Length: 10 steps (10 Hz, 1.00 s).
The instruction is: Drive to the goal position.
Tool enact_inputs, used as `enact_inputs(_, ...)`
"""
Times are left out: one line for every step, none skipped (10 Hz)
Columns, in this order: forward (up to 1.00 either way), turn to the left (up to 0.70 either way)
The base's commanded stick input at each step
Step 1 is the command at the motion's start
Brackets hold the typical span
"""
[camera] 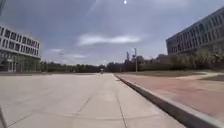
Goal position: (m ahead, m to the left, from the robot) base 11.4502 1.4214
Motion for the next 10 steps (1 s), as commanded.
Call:
enact_inputs(1.0, 0.02)
enact_inputs(1.0, 0.03)
enact_inputs(1.0, 0.02)
enact_inputs(1.0, 0.02)
enact_inputs(1.0, 0.03)
enact_inputs(1.0, 0.03)
enact_inputs(1.0, 0.03)
enact_inputs(1.0, 0.02)
enact_inputs(1.0, 0.03)
enact_inputs(1.0, 0.03)
